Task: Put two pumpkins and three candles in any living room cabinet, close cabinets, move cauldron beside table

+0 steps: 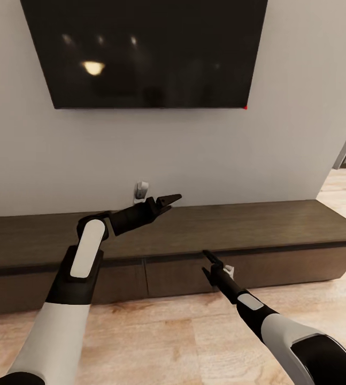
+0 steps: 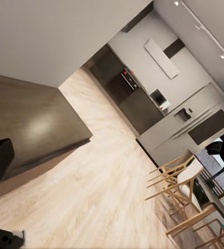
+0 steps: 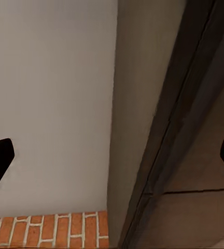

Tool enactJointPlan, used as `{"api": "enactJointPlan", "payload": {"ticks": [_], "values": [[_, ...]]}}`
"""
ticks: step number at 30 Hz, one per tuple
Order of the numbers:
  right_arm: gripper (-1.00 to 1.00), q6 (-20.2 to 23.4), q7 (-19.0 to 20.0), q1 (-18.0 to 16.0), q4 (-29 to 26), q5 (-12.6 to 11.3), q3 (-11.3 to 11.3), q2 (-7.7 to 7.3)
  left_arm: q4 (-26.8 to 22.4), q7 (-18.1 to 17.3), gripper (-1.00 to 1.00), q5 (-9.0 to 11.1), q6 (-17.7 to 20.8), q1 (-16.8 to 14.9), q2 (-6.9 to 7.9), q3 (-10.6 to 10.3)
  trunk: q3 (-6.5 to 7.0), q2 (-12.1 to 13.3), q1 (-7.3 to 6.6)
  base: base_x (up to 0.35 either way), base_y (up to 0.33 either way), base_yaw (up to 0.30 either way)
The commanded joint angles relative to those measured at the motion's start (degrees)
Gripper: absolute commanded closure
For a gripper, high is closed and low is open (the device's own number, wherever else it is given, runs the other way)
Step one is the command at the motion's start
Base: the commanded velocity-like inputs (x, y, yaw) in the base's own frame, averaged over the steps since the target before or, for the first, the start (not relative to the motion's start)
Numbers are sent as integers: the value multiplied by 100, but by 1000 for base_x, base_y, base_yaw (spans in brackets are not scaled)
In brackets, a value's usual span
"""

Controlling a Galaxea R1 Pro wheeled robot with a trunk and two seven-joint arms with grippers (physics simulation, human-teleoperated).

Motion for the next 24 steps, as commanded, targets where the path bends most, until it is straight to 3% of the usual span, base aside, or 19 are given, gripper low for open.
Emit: {"api": "enactJointPlan", "payload": {"ticks": [1,7,18,24], "values": [[-100,43,126,-3,8,-60,30,-1,1,-48,-100,-45,19,-4,-3,7,-5,-2,0,67,0,0],[-100,43,297,-2,11,-60,32,-1,1,-55,-100,-44,19,-4,-3,7,-5,-2,0,26,0,0],[-100,16,239,-2,11,-24,78,14,1,-72,-100,-46,19,-4,-3,1,-5,-2,0,1,0,0],[-100,-259,183,-2,4,-17,88,24,-2,-73,-100,-46,19,-4,-3,-51,-5,-2,0,0,0,0]]}}
